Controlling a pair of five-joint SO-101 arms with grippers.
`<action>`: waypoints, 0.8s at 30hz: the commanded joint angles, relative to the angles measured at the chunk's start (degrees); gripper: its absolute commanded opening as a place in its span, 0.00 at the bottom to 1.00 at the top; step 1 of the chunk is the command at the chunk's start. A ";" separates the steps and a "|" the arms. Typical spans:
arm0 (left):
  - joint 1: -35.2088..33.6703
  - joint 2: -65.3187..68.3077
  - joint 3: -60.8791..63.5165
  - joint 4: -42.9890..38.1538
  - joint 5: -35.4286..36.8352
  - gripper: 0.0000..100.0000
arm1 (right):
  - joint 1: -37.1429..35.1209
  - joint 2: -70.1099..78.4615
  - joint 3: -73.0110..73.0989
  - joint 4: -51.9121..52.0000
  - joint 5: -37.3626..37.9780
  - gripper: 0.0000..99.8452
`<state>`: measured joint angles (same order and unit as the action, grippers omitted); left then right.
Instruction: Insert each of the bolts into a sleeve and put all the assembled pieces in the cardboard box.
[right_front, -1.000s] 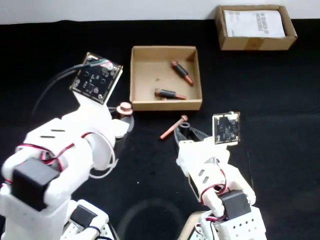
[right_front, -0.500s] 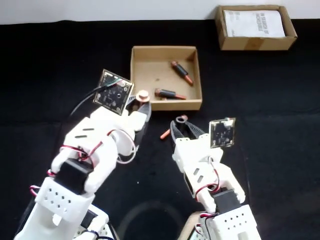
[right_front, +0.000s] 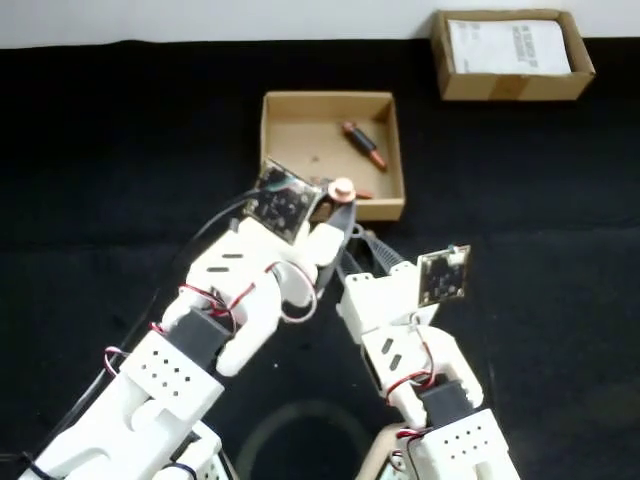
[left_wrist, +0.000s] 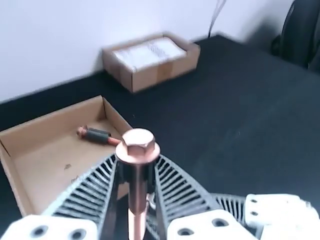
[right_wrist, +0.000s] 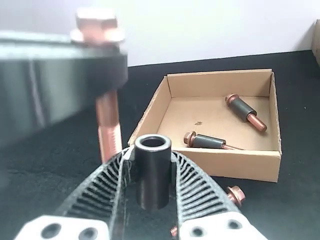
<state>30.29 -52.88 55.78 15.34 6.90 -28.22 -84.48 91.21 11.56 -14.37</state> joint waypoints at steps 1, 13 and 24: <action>1.01 0.13 -2.15 -4.75 0.09 0.01 | -0.57 -0.57 -0.22 -1.10 -0.09 0.01; 0.48 0.57 -6.29 -4.75 0.09 0.01 | -0.57 -0.57 -0.57 -1.10 -0.09 0.01; 0.48 4.79 -6.46 -5.01 6.07 0.01 | -0.57 -0.48 -0.57 -1.10 -0.09 0.01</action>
<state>30.73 -48.40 52.35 11.82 12.26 -28.48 -84.48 91.21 11.56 -14.37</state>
